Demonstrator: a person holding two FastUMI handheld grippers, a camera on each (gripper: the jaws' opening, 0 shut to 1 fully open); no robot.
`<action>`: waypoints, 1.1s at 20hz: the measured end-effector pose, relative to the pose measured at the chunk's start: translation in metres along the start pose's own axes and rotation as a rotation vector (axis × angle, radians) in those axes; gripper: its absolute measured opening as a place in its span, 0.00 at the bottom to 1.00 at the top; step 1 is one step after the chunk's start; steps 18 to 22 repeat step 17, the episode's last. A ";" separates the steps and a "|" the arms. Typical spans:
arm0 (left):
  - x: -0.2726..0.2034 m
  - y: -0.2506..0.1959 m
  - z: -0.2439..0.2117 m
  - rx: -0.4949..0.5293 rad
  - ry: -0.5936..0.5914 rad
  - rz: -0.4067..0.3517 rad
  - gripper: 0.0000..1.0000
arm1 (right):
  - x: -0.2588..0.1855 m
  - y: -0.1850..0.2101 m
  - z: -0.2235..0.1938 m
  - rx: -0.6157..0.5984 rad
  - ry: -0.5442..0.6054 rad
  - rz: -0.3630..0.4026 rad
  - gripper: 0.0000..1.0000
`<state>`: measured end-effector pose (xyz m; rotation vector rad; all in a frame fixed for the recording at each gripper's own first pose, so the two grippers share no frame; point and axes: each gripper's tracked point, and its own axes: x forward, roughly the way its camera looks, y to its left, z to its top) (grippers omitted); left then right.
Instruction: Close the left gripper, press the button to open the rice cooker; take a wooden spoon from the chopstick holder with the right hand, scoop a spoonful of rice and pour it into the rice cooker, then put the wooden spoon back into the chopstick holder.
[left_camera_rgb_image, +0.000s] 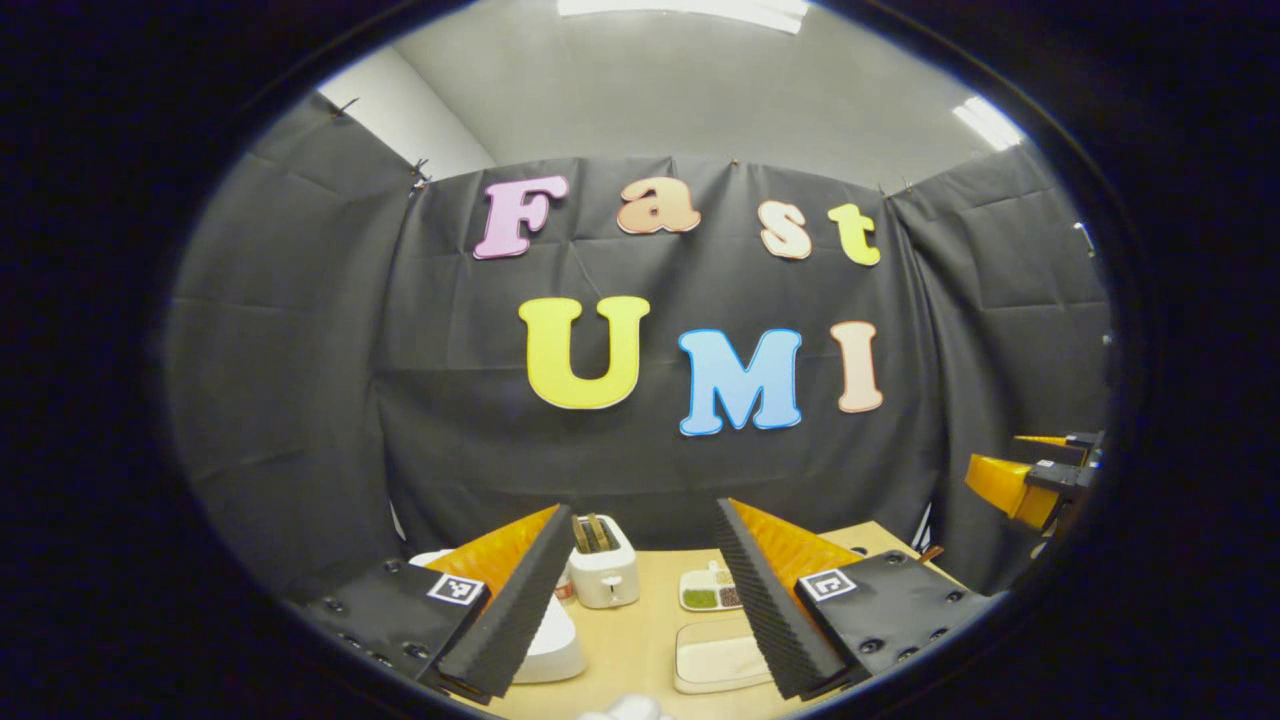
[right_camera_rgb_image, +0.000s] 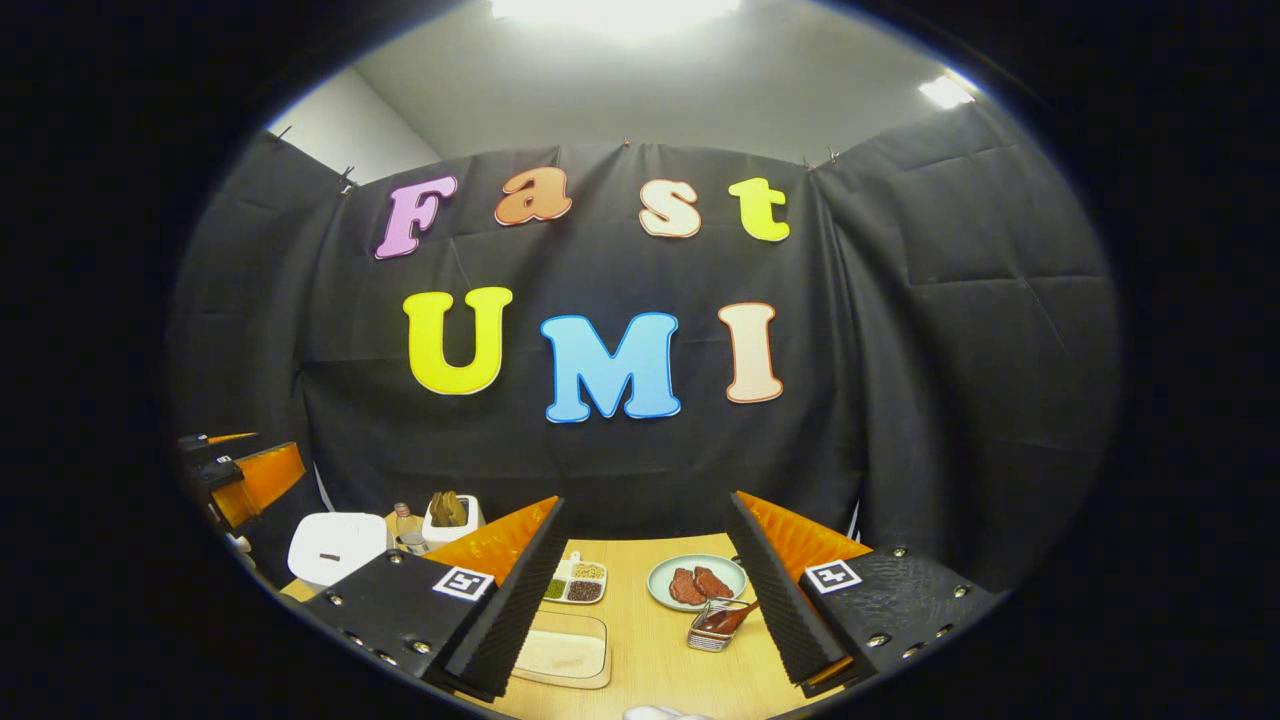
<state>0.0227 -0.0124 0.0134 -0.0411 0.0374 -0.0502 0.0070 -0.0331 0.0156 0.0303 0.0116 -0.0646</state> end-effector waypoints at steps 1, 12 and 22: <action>0.000 -0.002 0.001 -0.001 0.004 -0.001 0.99 | 0.000 0.000 0.000 0.000 0.005 0.002 0.97; -0.003 0.007 0.003 -0.003 0.003 0.020 0.99 | -0.004 -0.001 0.002 0.011 -0.003 0.002 0.97; -0.004 0.010 0.002 -0.004 0.002 0.020 0.99 | -0.006 0.001 0.004 0.014 -0.010 0.000 0.97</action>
